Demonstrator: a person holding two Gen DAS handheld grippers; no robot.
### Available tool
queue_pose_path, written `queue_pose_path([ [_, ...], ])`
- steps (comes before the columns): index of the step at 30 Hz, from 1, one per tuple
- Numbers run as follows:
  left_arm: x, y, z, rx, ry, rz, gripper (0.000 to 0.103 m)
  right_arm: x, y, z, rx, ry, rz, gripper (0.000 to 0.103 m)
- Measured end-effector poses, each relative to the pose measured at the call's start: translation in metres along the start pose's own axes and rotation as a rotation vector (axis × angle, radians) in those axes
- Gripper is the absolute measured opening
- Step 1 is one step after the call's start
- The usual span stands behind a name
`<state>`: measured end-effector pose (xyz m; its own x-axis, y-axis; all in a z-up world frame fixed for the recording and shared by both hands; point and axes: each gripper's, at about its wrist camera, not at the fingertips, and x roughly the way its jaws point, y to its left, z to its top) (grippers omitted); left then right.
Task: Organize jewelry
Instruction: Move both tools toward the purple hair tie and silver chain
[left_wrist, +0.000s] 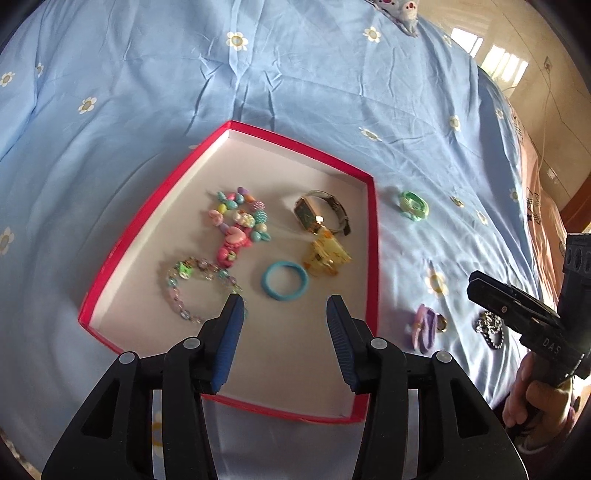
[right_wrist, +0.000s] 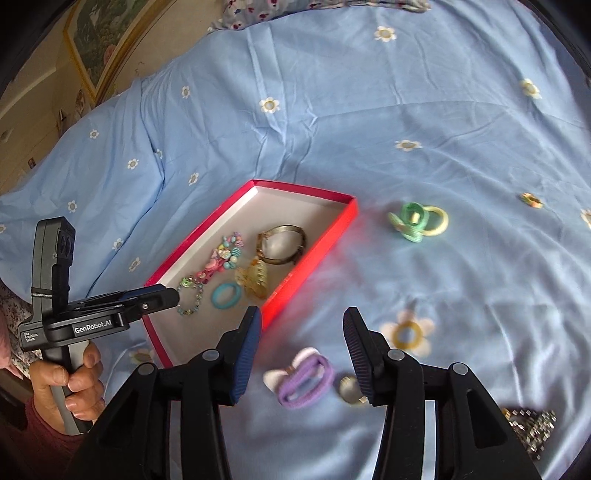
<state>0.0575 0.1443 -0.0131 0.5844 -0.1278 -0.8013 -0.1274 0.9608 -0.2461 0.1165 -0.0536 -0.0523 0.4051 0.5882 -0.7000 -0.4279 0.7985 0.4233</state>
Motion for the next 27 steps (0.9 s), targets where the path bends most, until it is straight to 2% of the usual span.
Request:
queue_pose_path([
  [12,-0.004,-0.043,-0.018,0.063,0.024,-0.057,0.045,-0.049,-0.041,-0.040,0.074,-0.019,-0.092,0.050],
  [27,0.011,-0.092,-0.041,0.151,0.089,-0.091,0.049,-0.087,-0.065,-0.090,0.123,-0.032,-0.182,0.053],
])
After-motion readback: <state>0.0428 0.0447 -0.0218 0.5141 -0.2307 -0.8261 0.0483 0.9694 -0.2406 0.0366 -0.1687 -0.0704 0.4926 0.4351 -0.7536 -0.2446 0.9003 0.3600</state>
